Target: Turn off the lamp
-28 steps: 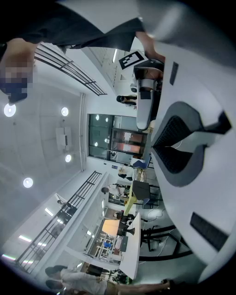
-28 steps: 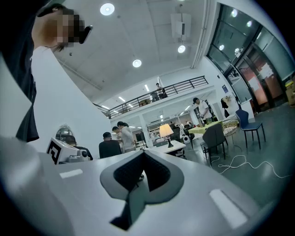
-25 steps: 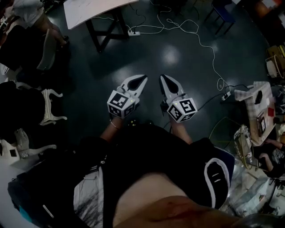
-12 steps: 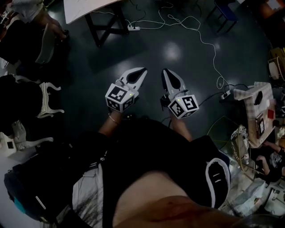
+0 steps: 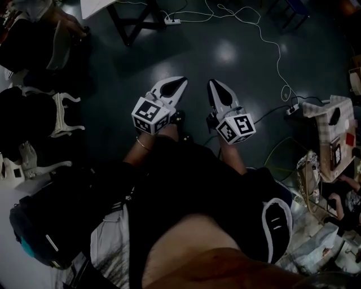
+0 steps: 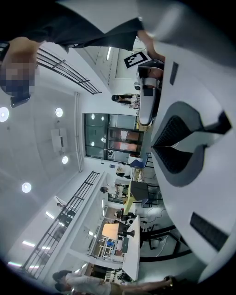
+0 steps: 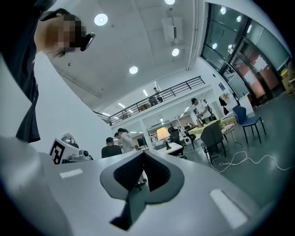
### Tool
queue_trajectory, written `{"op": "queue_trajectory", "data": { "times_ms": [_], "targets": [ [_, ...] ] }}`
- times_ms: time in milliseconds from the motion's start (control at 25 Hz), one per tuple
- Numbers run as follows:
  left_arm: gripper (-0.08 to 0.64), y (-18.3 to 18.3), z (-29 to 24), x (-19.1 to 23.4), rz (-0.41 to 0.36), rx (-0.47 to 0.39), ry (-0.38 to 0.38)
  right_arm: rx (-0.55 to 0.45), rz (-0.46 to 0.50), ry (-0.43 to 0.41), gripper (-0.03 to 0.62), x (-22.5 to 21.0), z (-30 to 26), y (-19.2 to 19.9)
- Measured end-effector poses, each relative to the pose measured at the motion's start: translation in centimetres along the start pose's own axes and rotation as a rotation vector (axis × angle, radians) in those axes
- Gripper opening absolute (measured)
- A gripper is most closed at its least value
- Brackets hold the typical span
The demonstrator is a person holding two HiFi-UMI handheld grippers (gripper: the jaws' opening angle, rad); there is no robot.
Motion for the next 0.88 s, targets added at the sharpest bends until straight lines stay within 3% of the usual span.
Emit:
{"op": "queue_trajectory", "data": {
  "times_ms": [440, 880],
  "targets": [
    [0.006, -0.9, -5.6, 2.5, 0.017, -0.020, 0.082, -0.011, 0.028, 0.021, 0.000, -4.1, -1.7, -1.4],
    [0.006, -3.9, -15.1, 10.3, 0.027, -0.029, 0.163, -0.009, 0.056, 0.037, 0.003, -10.9, -10.4, -4.1]
  ]
}}
Point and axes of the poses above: the fingertips, and each gripper's own axes: z backward along the fingers, x to its left, y out of its underside, the point moved 8 cm from there along z, backward along the fingers, and after that the axes turned 1 degree about z, right-handed, at the moved point
